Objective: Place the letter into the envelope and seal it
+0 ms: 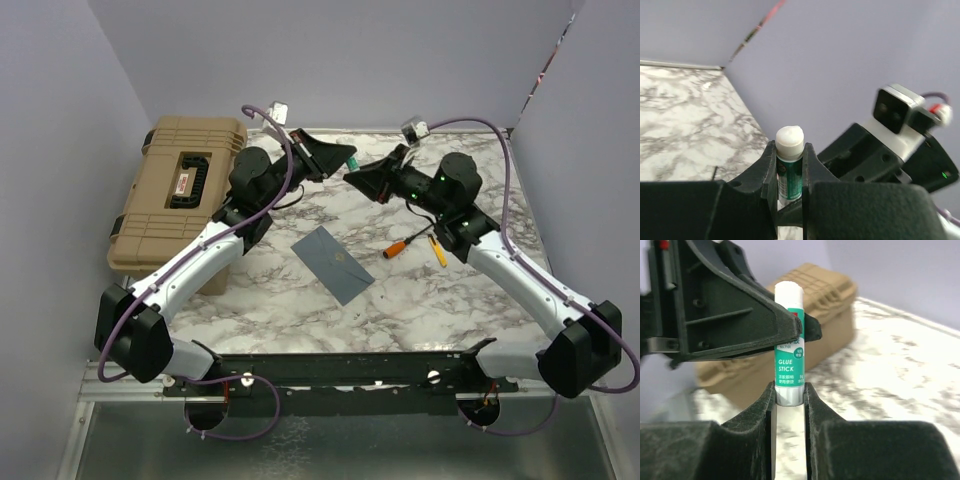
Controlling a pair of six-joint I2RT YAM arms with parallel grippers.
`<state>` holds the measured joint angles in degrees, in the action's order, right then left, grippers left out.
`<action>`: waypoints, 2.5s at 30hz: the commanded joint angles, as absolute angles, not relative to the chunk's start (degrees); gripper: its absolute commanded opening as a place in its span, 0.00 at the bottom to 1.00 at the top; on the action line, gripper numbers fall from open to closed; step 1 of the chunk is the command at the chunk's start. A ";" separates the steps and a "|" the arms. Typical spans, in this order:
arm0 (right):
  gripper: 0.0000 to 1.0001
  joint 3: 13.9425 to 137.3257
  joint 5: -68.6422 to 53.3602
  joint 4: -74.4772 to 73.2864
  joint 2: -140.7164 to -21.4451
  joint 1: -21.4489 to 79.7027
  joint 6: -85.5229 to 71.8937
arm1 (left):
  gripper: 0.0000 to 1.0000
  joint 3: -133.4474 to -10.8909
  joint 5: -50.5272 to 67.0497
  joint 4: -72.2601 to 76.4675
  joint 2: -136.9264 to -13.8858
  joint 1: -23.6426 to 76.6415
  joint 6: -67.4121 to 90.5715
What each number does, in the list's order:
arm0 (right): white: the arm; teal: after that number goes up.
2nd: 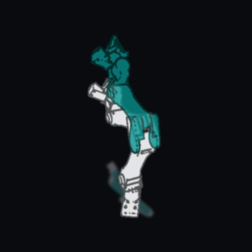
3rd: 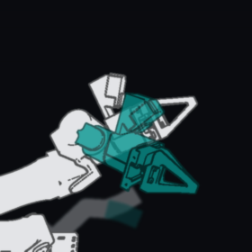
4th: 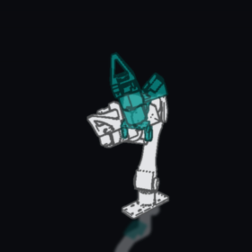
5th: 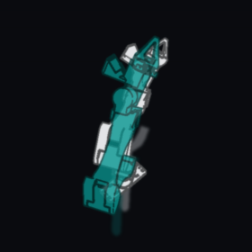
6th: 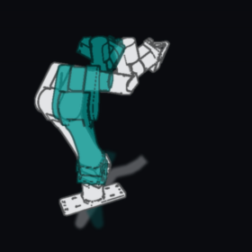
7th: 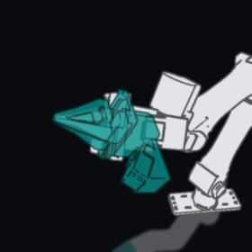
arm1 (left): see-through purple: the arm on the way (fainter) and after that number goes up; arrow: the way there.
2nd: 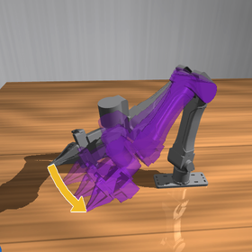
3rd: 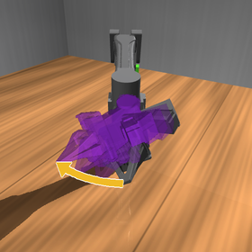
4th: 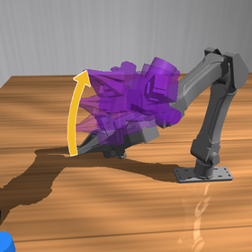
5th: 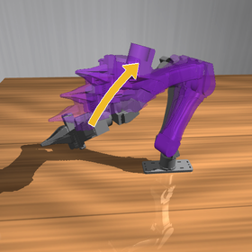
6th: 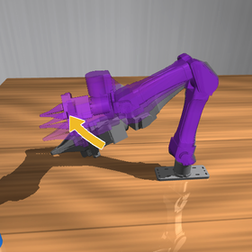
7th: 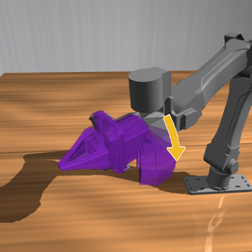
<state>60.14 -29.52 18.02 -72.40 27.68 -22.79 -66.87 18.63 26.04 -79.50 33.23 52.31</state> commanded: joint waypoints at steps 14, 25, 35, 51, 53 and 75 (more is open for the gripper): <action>0.13 68.79 10.42 3.84 -81.08 39.25 5.09 | 0.00 -81.74 2.70 0.62 -84.86 34.27 59.78; 0.94 73.41 -18.05 -10.75 -68.89 31.81 -25.69 | 0.00 -84.34 22.64 4.16 -86.80 32.26 48.31; 0.80 57.10 -36.69 15.02 -64.84 19.50 -54.70 | 0.00 -80.38 37.57 14.35 -85.80 32.43 53.06; 0.27 51.83 -52.27 45.54 -70.32 19.31 -66.20 | 0.00 -78.74 37.92 20.60 -85.28 32.43 56.34; 0.19 52.18 -52.66 45.85 -70.71 19.31 -65.61 | 0.00 -78.66 37.51 20.77 -85.38 32.43 56.35; 0.01 66.26 6.82 -2.56 -76.15 32.38 -2.49 | 0.00 -80.57 18.31 0.11 -94.66 31.90 65.99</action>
<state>63.68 -12.34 1.19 -75.29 28.80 -14.17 -79.07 18.96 6.96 -93.58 31.44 61.78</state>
